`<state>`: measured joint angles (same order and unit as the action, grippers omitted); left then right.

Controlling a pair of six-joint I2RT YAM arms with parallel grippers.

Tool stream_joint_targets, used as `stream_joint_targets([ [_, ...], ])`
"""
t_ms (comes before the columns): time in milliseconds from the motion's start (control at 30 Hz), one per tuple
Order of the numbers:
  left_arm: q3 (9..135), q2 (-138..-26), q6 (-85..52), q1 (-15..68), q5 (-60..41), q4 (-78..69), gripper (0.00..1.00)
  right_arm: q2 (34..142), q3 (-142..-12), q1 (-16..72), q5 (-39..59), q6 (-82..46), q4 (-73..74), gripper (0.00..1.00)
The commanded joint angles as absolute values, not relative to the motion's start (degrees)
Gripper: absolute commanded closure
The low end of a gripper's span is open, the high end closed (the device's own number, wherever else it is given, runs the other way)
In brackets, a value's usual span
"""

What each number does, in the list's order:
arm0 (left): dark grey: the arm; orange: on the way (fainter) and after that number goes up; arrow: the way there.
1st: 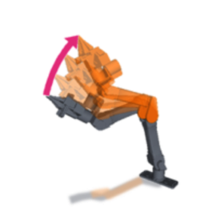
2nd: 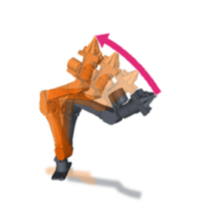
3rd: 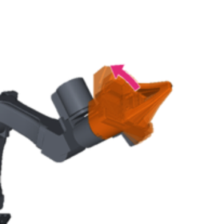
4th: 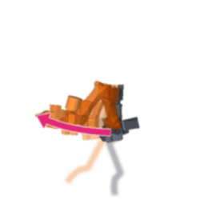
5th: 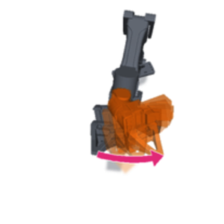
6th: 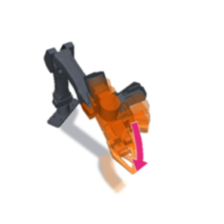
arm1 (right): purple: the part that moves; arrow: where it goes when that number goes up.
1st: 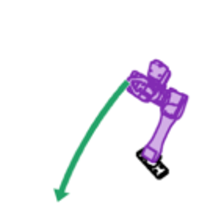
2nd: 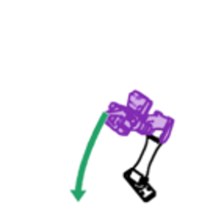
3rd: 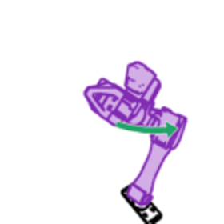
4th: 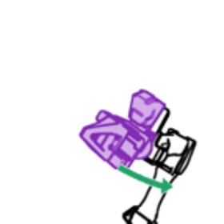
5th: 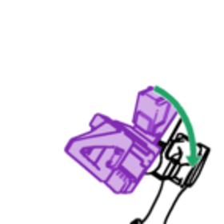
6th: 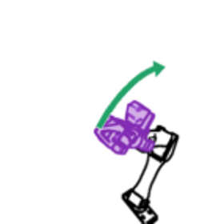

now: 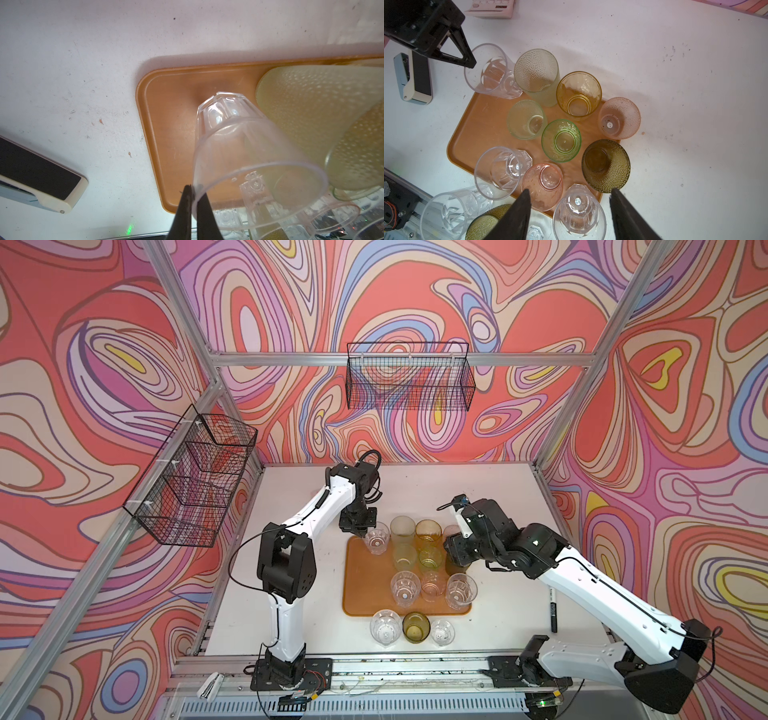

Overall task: Place the glasses into the tray
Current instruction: 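Lower the clear tumbler onto the tray beside the pale textured glass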

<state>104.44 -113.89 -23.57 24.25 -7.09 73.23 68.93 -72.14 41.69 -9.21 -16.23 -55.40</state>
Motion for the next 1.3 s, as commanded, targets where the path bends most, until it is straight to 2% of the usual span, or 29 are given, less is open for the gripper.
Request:
stream_joint_targets([
  [0, 106.23, -114.93, -22.70, 23.83, -7.52, 73.48, 1.00, 68.02, -72.16, 41.57, -9.97, -16.70, -56.55, 0.37],
  [1267, 106.86, -119.26, -23.36, 23.02, -8.63, 70.14, 0.99, 67.94, -72.29, 41.51, -10.35, -16.70, -57.30, 0.38],
])
